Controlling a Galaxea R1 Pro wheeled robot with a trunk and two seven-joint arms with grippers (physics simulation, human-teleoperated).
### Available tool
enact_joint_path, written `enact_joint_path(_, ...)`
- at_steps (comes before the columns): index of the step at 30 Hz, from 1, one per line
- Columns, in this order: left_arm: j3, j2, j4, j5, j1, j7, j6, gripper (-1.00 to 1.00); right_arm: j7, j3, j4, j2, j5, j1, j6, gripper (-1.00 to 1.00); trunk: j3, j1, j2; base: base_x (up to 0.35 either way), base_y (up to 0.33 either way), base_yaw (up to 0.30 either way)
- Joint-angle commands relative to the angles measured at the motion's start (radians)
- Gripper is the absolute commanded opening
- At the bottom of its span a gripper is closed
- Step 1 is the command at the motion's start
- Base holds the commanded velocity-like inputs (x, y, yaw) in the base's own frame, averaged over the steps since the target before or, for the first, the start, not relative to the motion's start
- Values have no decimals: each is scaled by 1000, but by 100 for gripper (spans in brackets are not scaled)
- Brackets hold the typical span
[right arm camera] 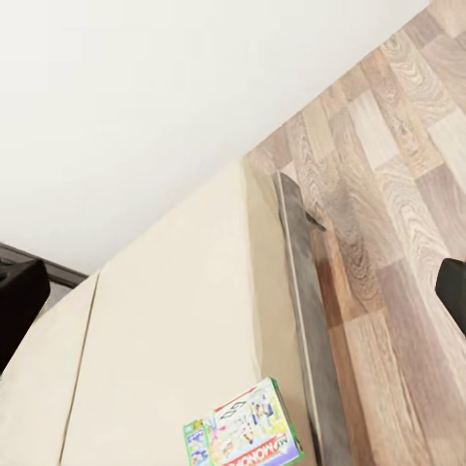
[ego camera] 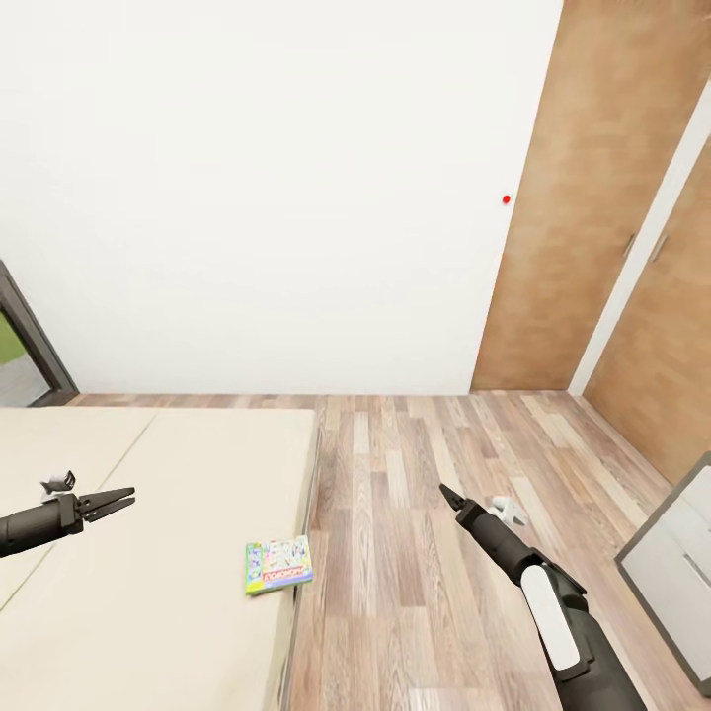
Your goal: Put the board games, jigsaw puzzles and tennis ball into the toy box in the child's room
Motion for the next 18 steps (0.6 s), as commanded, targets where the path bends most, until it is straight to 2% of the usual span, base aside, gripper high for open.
enact_joint_path(1, 1, 0, 0, -1, -1, -4, 11, 100, 3, -4, -1, 1, -7, -1, 9, 100, 0, 1, -2, 0, 0, 0)
enact_joint_path(18, 1, 0, 0, -1, -1, -4, 11, 100, 4, -5, -1, 1, -7, -1, 8, 100, 27, 1, -2, 0, 0, 0)
